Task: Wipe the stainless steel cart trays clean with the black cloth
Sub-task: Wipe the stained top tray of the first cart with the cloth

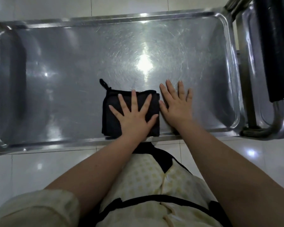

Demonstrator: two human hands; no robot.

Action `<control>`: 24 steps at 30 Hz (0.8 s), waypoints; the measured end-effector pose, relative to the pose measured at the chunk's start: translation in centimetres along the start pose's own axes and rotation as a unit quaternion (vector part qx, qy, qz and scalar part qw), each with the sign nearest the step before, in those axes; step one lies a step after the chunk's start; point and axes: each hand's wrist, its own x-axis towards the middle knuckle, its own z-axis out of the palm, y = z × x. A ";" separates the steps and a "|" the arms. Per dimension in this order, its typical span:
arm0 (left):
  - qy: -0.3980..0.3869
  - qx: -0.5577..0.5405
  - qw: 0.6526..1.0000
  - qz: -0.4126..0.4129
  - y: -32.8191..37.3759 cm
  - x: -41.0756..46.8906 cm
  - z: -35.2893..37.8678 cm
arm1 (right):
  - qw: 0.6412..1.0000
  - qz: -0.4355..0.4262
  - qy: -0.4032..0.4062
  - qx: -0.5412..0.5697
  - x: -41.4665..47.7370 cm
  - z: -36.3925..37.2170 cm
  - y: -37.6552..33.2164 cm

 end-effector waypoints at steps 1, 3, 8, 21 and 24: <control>-0.006 -0.002 1.000 0.008 0.3 0.2 -0.1 | 1.000 0.000 -0.002 -0.002 0.0 0.0 0.0; 0.001 -0.008 1.000 0.017 -1.1 0.6 -0.4 | 1.000 0.001 -0.009 -0.007 0.0 0.0 -0.2; 0.006 -0.020 0.998 -0.053 -12.3 2.5 -1.7 | 1.000 0.002 -0.021 -0.014 0.0 -0.4 -0.4; 0.025 -0.052 0.977 -0.205 -23.4 3.7 -2.8 | 0.998 -0.030 -0.054 -0.020 2.2 -1.9 -7.2; 0.023 -0.057 0.978 -0.200 -23.7 3.8 -2.8 | 0.993 -0.111 -0.039 -0.033 3.8 -1.5 -11.9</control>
